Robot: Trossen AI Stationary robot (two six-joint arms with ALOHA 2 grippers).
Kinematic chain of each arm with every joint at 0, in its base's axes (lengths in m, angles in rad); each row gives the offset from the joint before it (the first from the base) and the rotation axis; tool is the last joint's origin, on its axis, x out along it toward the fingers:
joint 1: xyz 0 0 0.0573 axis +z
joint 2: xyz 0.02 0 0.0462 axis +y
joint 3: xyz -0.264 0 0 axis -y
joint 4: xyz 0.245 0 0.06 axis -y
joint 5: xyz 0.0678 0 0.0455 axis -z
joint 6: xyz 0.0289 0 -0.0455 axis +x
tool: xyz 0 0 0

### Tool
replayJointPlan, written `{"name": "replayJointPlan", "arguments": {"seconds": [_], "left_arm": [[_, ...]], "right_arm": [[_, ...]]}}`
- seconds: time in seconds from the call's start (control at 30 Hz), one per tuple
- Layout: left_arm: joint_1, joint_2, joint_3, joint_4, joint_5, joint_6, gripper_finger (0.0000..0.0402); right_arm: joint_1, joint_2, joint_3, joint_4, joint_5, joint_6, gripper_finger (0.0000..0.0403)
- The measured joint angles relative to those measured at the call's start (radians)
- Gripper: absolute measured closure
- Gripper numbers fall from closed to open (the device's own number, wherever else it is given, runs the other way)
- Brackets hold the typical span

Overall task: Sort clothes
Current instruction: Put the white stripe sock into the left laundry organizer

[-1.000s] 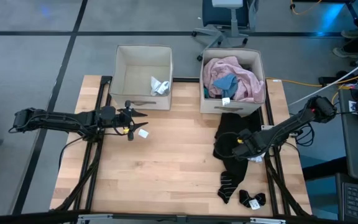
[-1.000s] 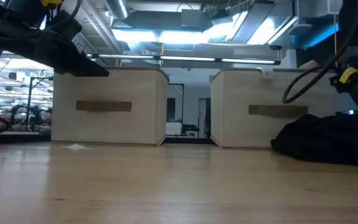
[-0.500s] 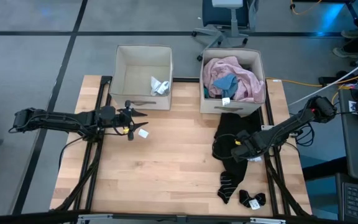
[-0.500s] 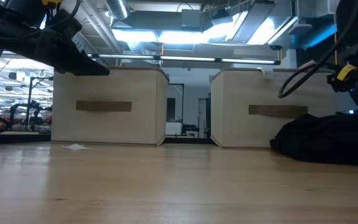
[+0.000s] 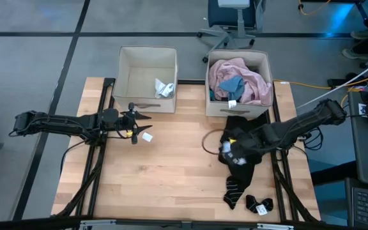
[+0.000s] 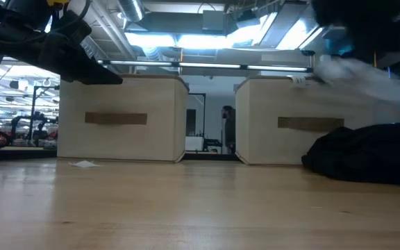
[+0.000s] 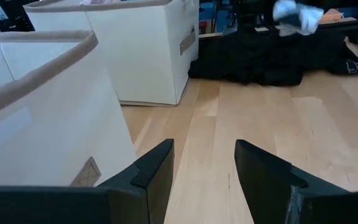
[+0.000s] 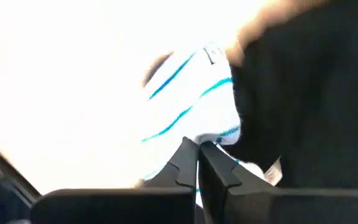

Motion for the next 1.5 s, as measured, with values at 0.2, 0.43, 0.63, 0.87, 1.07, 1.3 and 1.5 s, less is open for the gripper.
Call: {"name": "replayJointPlan", "arguments": {"seconds": [0.2, 0.43, 0.63, 0.87, 1.07, 1.3, 1.5], "left_arm": [[0.000, 0.000, 0.000, 0.000, 0.000, 0.002, 0.0240], [0.000, 0.000, 0.000, -0.005, 0.000, 0.009, 0.0240], [0.000, 0.000, 0.000, -0.004, 0.000, 0.008, 0.0240], [0.000, 0.000, 0.000, -0.002, 0.000, 0.008, 0.0240], [0.000, 0.000, 0.000, -0.002, 0.000, -0.015, 0.0240], [0.000, 0.000, 0.000, -0.002, 0.001, -0.015, 0.0240], [0.000, 0.000, 0.000, -0.009, 0.000, -0.010, 0.0240]], "right_arm": [[-0.061, 0.002, 0.069, 0.346, 0.254, -0.449, 0.0399], [-0.157, 0.050, 0.068, 0.843, 0.355, -1.043, 0.0399], [-0.297, 0.143, 0.068, 1.215, 0.348, -1.359, 0.0400], [-0.497, 0.284, 0.068, 1.529, 0.195, -1.393, 0.0400], [-0.620, 0.428, 0.096, 1.755, 0.079, -1.315, 0.0400], [-0.674, 0.584, 0.220, 1.746, 0.069, -1.285, 0.0400], [-0.685, 0.654, 0.283, 1.739, 0.069, -1.281, 0.0377]]}}
